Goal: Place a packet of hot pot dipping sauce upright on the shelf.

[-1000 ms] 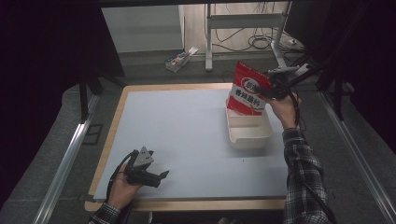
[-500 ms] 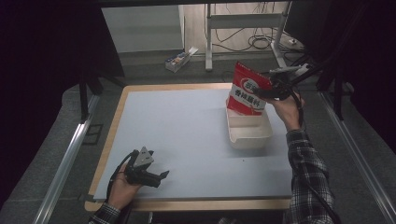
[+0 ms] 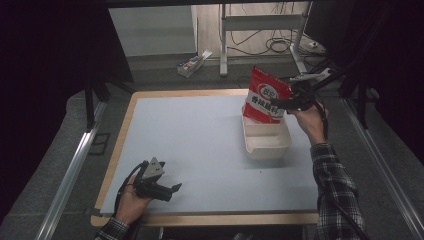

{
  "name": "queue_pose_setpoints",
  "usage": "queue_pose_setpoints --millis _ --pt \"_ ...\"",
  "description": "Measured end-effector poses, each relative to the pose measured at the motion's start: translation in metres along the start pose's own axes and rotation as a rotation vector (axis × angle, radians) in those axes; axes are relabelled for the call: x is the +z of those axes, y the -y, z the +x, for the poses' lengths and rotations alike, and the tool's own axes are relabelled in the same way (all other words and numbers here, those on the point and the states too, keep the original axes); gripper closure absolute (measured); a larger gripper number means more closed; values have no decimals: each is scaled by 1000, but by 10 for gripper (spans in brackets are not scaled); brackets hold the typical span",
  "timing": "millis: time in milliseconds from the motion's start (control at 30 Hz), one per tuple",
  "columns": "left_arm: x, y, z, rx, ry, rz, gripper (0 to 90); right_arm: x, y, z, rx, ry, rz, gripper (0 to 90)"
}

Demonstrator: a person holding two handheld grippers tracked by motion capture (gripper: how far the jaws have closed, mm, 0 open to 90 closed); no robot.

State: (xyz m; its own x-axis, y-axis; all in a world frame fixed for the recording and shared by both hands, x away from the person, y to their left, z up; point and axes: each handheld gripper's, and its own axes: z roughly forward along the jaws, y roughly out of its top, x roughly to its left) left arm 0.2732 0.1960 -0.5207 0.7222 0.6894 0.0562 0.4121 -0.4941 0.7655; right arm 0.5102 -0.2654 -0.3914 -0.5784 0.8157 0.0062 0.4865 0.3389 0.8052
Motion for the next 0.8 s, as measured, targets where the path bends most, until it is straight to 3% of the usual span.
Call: queue_pose_setpoints --millis 233,267,400,800 --pt "1 0 0 1 3 3 40 -2 4 2 3 -10 12 181" --pt "0 0 0 -1 7 0 37 -2 6 3 3 9 18 138" --pt "0 0 1 -13 21 -10 30 -2 10 5 12 17 26 85" --pt "-1 1 2 -10 24 -21 20 -5 20 12 8 -7 37 71"
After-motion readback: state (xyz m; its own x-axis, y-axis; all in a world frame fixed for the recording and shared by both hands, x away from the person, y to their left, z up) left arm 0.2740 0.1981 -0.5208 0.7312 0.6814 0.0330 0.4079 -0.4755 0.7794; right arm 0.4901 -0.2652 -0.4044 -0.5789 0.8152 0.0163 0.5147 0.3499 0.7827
